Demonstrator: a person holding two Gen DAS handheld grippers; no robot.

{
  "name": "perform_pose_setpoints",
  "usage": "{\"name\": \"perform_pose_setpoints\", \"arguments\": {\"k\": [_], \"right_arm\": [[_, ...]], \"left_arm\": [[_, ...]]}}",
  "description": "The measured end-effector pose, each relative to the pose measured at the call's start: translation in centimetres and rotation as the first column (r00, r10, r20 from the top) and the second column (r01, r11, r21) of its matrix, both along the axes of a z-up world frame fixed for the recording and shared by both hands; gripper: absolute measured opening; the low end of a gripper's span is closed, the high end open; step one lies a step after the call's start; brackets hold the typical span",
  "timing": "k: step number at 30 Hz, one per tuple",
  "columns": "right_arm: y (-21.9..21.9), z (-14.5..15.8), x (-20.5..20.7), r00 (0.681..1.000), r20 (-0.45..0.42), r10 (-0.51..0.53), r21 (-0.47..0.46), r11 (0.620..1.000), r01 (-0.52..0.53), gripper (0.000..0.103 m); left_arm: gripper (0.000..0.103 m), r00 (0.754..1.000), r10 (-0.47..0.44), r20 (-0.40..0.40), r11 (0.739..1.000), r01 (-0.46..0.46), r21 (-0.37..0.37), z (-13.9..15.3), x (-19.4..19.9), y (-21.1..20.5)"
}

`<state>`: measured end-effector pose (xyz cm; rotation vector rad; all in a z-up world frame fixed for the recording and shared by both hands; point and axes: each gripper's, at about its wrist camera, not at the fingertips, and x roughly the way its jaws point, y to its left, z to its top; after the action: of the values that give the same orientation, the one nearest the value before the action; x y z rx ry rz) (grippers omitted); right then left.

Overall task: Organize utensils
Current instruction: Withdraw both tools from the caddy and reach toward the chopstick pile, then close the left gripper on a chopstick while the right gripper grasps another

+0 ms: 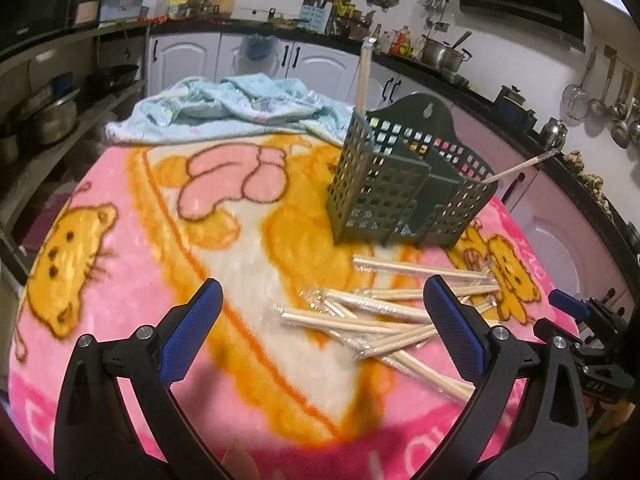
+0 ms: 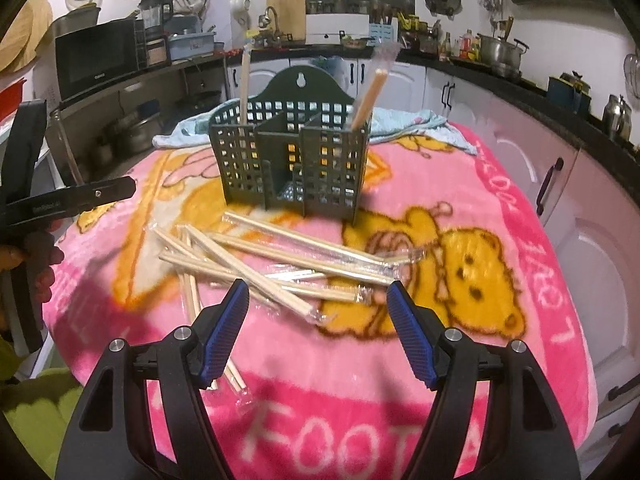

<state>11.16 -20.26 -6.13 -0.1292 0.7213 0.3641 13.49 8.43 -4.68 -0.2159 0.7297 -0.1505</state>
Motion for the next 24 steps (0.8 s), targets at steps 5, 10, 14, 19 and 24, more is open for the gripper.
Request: {"name": "perform_pose_setpoints", "arguments": {"k": [5, 10, 14, 19, 24], "right_arm": [[-0.4, -0.9, 0.4, 0.999, -0.038, -0.007, 0.012, 1.0, 0.008, 0.069], [-0.8, -1.8, 1.0, 0.997, -0.079, -0.014, 0.037, 0.999, 0.017, 0.057], [-1.0, -2.6, 1.8, 0.992, -0.122, -0.01, 0.074, 0.997, 0.02, 0.048], [-1.3, -3.6, 2.5, 0.984, -0.179, 0.0, 0.124, 0.992, 0.023, 0.037], [-1.7, -4.2, 3.2, 0.975, -0.222, 0.006, 0.172, 0.984, 0.034, 0.023]], "left_arm": [[0.092, 0.999, 0.013, -0.053, 0.999, -0.014, -0.03, -1.8, 0.5, 0.8], [0.092, 0.995, 0.022, -0.1, 0.995, -0.032, -0.093, -3.7, 1.0, 1.9], [0.092, 0.992, 0.016, -0.129, 0.987, -0.036, -0.154, -5.1, 1.4, 2.6], [0.087, 0.99, 0.0, -0.144, 0.976, -0.031, -0.217, -6.1, 1.7, 3.0], [0.078, 0.989, -0.004, -0.145, 0.967, -0.034, -0.254, -6.3, 1.9, 3.4]]}}
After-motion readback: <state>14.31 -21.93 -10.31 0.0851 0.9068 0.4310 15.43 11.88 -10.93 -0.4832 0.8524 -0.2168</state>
